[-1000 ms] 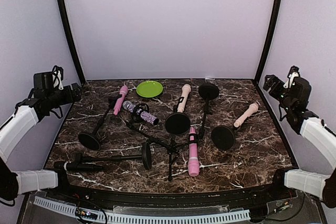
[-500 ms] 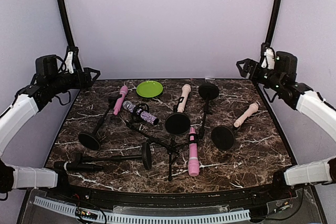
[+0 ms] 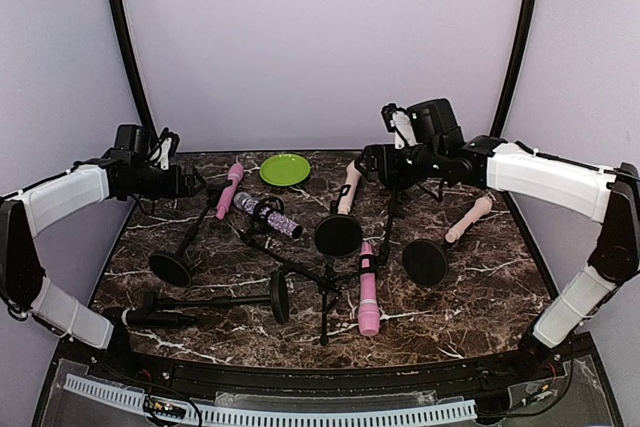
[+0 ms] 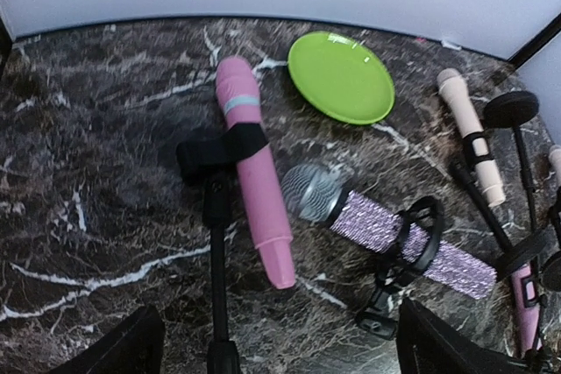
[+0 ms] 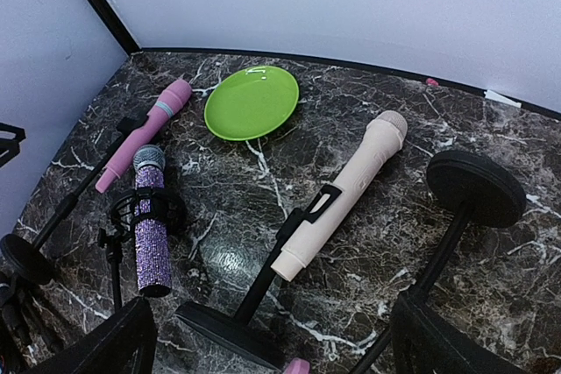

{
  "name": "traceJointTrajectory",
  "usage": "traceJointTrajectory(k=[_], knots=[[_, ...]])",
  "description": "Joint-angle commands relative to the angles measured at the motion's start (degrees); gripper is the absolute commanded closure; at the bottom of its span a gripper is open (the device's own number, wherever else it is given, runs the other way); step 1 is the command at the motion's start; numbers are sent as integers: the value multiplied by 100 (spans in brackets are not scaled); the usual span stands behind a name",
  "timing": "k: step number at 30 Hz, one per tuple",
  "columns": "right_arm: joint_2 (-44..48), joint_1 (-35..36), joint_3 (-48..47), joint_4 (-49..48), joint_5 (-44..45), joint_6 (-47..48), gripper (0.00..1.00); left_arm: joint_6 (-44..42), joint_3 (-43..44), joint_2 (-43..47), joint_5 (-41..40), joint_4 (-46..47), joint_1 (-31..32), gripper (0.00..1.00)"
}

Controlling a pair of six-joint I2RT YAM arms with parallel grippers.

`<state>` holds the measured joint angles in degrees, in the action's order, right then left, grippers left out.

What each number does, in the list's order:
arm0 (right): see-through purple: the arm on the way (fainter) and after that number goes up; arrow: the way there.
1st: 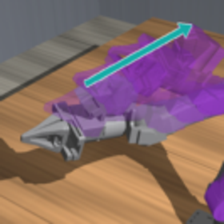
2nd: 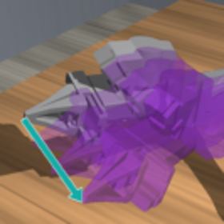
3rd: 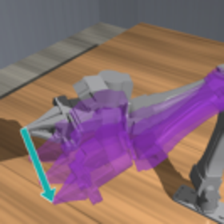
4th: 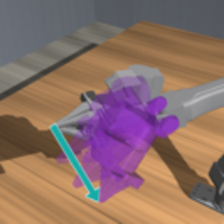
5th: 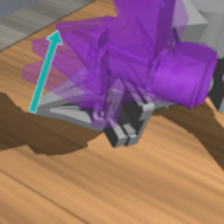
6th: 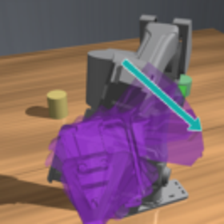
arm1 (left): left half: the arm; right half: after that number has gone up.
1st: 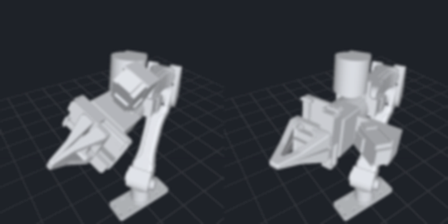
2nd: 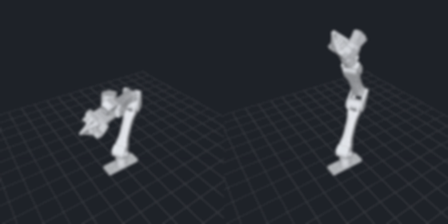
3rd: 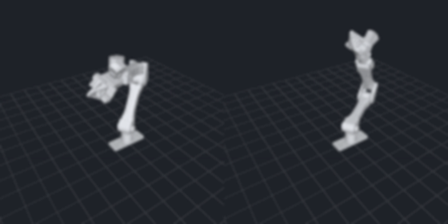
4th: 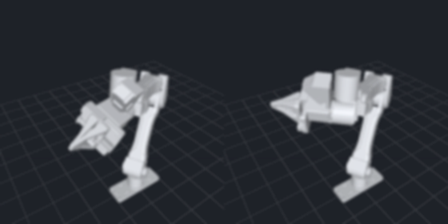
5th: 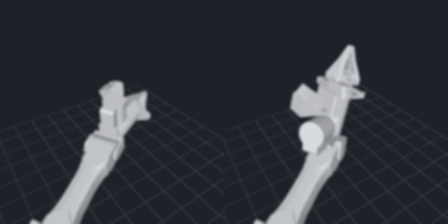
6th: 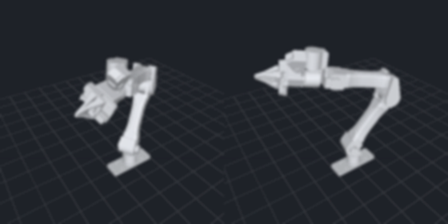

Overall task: Remove the microphone from the stand
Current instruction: Pick up the microphone stand with the microphone from the corner of the board.

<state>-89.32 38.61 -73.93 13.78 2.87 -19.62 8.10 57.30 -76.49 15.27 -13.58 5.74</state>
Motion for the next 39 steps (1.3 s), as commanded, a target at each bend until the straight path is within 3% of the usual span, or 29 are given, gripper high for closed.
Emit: traceJointTrajectory(k=[1,4,7,12,16,27,34,39], knots=[[-109,164,-203,-332,287,-42,6,-103,115,-501,-455,-841,-37,6],[-113,186,-56,-480,287,-21,6,-131,65,-743,-500,-942,-53,11],[-65,191,122,-666,161,7,6,-152,107,-1062,-386,-1059,-55,28],[-121,191,227,-728,155,19,6,-164,228,-1426,-331,-1055,-55,36],[-177,191,256,-816,138,19,6,-150,431,-1822,-206,-1221,-36,54],[-508,195,51,-811,-115,54,6,-202,931,-2436,-80,-1270,-7,53],[-569,191,88,-868,-205,63,6,-226,1139,-2716,-43,-1341,-11,70],[-537,191,146,-850,-186,72,6,-255,1117,-2741,-62,-1320,-11,75]])
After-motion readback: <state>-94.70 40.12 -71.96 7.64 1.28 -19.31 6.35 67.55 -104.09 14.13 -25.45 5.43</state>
